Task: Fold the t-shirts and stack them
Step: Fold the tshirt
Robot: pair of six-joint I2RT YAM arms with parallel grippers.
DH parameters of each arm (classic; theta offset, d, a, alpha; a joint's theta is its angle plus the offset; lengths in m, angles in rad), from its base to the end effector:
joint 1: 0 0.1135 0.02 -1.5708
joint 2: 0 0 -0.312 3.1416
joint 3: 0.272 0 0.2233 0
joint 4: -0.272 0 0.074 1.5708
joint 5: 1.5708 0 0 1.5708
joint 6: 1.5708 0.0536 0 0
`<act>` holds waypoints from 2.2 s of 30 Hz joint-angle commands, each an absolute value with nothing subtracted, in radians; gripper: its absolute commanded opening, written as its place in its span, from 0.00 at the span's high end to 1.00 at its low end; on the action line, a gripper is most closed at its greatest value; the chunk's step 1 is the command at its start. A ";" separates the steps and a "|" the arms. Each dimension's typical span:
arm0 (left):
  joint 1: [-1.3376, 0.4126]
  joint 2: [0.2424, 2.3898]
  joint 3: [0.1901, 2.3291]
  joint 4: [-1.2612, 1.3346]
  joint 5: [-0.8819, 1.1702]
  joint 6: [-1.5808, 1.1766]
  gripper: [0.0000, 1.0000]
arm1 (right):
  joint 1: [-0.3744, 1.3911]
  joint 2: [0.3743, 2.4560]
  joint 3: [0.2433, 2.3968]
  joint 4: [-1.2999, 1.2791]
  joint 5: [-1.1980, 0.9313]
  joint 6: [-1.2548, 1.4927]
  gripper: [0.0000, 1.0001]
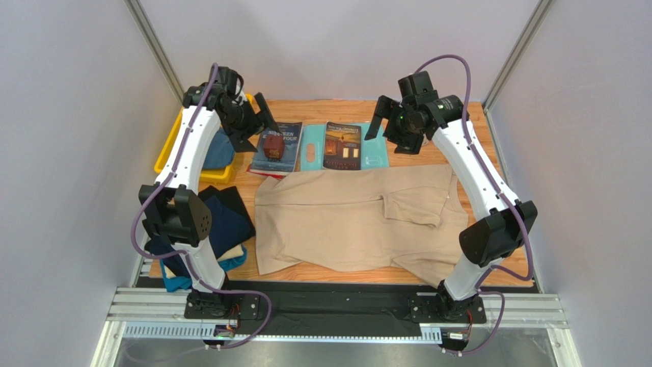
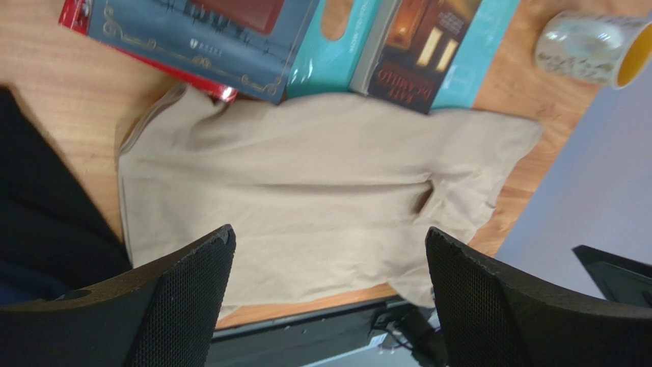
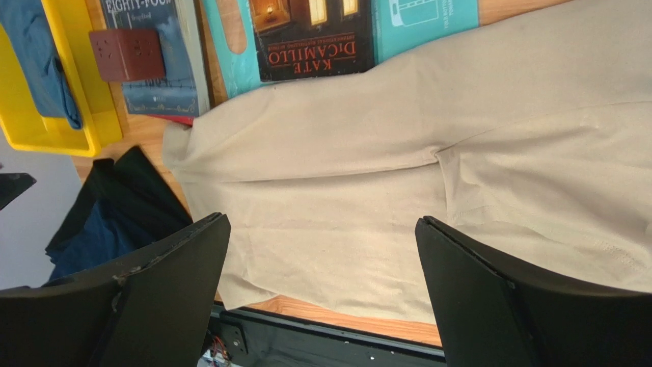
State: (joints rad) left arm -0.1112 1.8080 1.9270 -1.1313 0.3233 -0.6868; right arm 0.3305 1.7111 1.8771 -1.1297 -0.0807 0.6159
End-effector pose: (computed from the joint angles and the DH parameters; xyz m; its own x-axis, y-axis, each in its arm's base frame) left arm 0.3618 -0.0575 0.3960 -0.8245 -0.5129 -0.2389 -0.3236 0.7739 -0.5443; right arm 0.3188 0.1139 0.4125 -0.8461 0.3185 -0.4274 0.1493 0.9114 0.3836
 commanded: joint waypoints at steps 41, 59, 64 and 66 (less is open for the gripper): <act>-0.167 1.560 1.493 -1.126 0.281 -0.656 0.03 | -0.104 1.540 1.074 -0.960 0.026 0.522 0.09; -0.169 1.598 1.534 -1.111 0.272 -0.663 0.04 | -0.172 1.651 1.063 -0.871 -0.113 0.520 0.16; -0.167 1.606 1.551 -1.106 0.267 -0.670 0.04 | -0.163 1.664 1.057 -0.854 -0.149 0.528 0.35; -0.167 1.606 1.565 -1.106 0.262 -0.669 0.04 | -0.160 1.669 1.058 -0.847 -0.159 0.528 0.49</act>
State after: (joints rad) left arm -0.1638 1.6085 1.5032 -1.1210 0.2741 -0.6712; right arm -0.1703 1.6573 1.0592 -0.8906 -0.1188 0.5201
